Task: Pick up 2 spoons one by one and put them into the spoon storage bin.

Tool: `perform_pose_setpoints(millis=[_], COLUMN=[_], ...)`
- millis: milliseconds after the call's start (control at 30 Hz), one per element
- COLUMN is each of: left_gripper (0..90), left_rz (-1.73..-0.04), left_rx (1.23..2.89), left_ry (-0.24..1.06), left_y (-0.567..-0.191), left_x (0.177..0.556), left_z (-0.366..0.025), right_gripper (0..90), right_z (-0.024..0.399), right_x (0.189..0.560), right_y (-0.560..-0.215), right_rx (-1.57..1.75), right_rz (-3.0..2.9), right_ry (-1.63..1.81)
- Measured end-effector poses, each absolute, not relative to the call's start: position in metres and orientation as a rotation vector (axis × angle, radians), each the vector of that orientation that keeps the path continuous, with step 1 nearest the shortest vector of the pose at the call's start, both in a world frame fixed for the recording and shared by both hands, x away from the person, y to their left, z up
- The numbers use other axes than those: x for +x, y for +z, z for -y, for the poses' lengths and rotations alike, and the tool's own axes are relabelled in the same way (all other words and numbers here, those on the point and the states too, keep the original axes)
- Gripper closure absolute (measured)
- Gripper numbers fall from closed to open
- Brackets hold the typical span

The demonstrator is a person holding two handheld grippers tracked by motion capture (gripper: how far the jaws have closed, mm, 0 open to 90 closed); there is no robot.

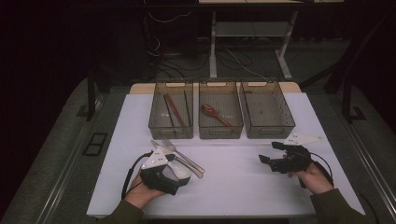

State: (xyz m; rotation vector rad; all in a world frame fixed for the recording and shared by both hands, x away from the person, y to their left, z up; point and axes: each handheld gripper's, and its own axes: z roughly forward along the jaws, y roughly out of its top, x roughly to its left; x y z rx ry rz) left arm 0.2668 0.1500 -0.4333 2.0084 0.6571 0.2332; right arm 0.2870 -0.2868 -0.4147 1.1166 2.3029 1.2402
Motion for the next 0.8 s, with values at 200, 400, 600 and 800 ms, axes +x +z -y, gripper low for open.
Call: perform_pose_setpoints(millis=[200, 400, 600, 800], left_gripper=[0.8, 3.2, 16.8, 43.1], left_rz=[-0.662, -0.685, -0.707, -0.723], left_rx=[2.004, 2.027, 2.049, 2.087], left_ry=[0.245, 0.265, 0.267, 0.283], left_y=[-0.432, -0.428, -0.423, -0.422], left_x=[0.269, 0.277, 0.291, 0.307], left_z=[-0.151, -0.154, -0.165, -0.18], right_gripper=[18.1, 18.1, 18.1, 18.1], right_z=[0.295, 0.299, 0.301, 0.301], right_x=[0.268, 0.254, 0.252, 0.254], right_y=[-0.425, -0.435, -0.437, -0.44], right_rx=[1.109, 1.097, 1.091, 1.096], right_rz=[-2.272, -2.293, -2.31, -2.33], right_ry=[1.322, 1.292, 1.284, 1.263])
